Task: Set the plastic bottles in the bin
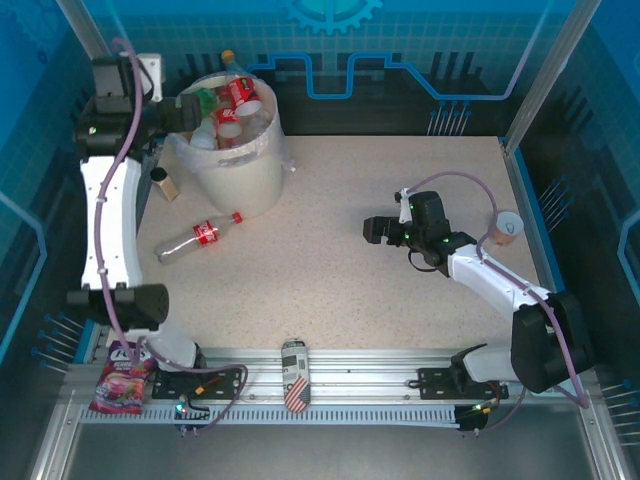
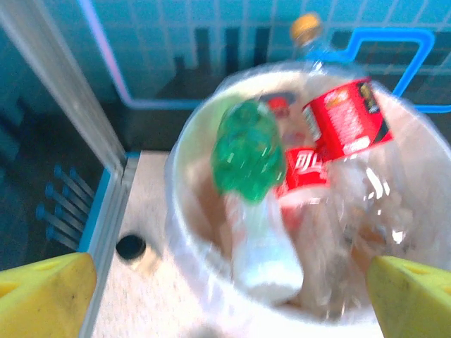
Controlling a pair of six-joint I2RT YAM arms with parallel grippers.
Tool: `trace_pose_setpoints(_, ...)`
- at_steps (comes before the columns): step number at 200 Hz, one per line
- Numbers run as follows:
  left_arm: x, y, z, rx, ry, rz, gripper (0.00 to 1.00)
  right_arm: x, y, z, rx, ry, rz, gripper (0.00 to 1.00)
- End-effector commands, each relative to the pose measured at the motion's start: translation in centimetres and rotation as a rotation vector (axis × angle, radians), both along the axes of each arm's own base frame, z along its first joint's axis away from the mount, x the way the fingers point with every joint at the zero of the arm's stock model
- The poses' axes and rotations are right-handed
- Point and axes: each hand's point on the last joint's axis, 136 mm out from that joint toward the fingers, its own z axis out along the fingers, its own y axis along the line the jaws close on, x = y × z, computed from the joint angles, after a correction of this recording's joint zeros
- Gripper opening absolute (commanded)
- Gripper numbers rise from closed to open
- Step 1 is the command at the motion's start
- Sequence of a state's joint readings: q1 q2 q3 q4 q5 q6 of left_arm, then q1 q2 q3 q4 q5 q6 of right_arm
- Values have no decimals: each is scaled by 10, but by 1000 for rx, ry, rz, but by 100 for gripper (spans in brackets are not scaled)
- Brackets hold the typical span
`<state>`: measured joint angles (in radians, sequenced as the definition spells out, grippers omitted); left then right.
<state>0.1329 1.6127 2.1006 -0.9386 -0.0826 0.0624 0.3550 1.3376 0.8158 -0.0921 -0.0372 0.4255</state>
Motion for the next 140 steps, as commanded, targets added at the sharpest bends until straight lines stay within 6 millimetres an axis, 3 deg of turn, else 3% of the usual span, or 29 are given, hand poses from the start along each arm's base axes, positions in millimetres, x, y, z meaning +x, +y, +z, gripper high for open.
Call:
trace_pose_setpoints(1,-39,10,-32,-144,73,103,99,4,5,8,3,-31,23,100)
trace_pose_setpoints(33,-88,21,-90,-292,151,187,98,6,3,6,14,-32,21,100)
trace_pose_setpoints(61,-108,32,-141,-466,190,253,95,7,3,6,22,-32,30,100)
trace_pose_setpoints(98,-98,54,-198,-700,177,392,92,6,2,9,26,-40,32,100)
trace_pose_setpoints(140,-88,61,-254,-1007,57,638,97,-2,-6,6,28,-42,4,100)
